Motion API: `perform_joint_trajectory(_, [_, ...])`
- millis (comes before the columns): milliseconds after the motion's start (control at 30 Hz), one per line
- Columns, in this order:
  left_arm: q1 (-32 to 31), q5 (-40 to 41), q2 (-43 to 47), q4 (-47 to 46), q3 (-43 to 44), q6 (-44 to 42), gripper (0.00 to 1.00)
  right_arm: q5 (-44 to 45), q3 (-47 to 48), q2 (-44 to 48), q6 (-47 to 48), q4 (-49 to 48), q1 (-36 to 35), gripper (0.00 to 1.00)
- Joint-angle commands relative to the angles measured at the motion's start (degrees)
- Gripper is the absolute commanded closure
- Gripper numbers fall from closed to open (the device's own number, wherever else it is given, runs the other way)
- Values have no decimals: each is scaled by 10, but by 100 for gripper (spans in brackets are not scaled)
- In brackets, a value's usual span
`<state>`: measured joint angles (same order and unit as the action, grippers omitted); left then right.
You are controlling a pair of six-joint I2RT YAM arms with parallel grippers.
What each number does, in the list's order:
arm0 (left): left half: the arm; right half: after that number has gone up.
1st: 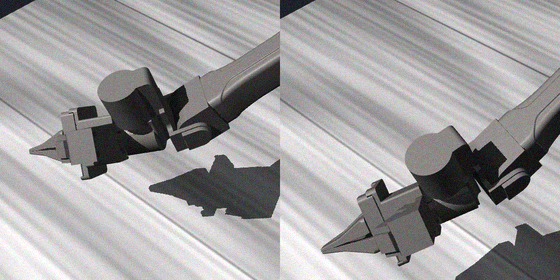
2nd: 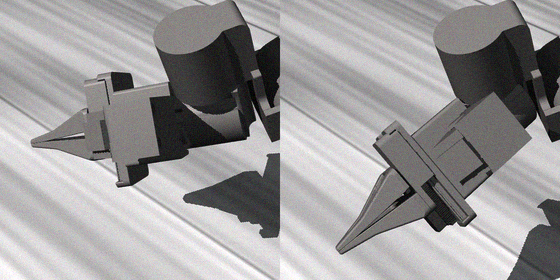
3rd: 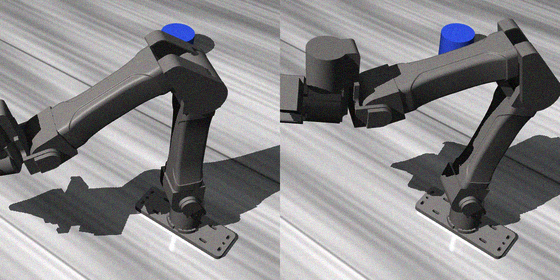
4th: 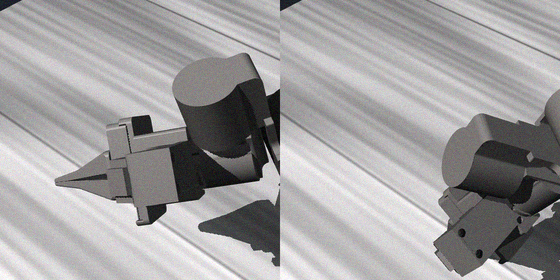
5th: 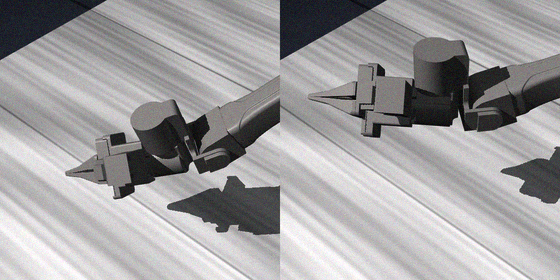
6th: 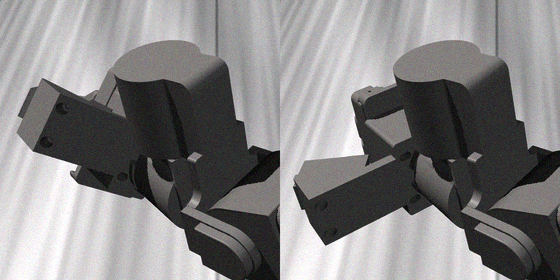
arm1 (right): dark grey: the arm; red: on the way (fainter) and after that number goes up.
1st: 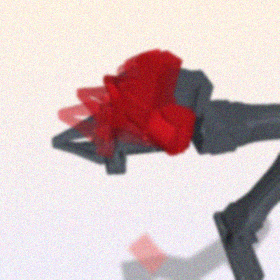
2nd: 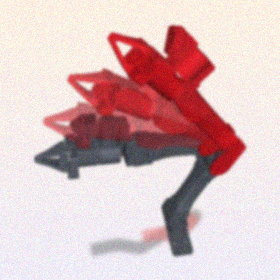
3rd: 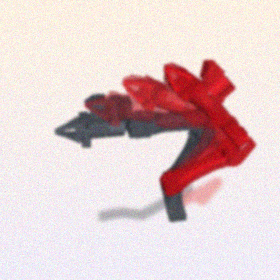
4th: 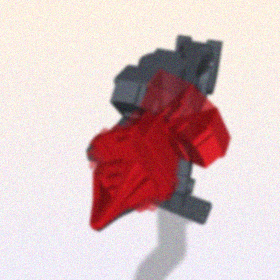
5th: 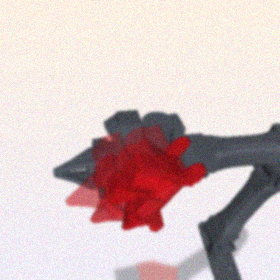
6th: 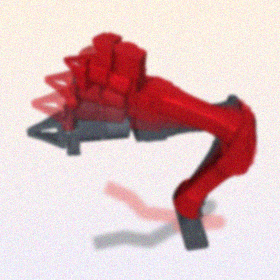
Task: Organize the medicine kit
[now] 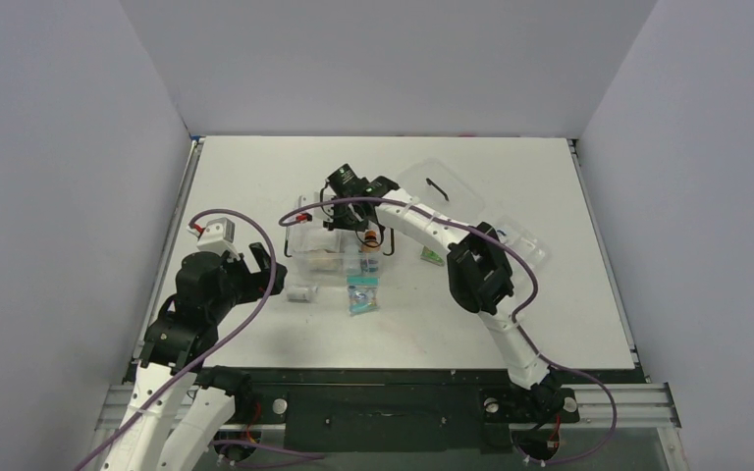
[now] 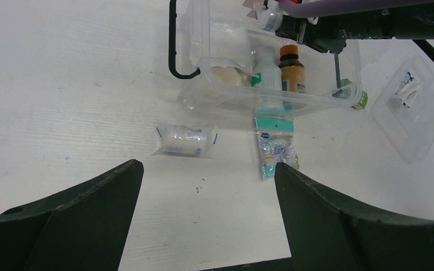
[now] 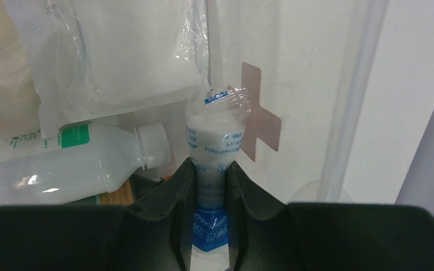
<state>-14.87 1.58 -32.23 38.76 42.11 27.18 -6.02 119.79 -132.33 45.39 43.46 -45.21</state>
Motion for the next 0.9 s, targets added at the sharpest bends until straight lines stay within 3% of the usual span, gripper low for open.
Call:
perform_joint_trajectory(0, [5, -5, -3, -26, 7, -8, 14, -12, 1, -8, 6, -27, -2, 83])
perform_joint_trajectory(567, [8, -6, -5, -27, 5, -8, 15, 41, -22, 30, -19, -79, -4, 62])
perform_joint_trajectory(867, [9, -8, -2, -29, 5, -8, 15, 45, -75, 120, -32, -85, -12, 53])
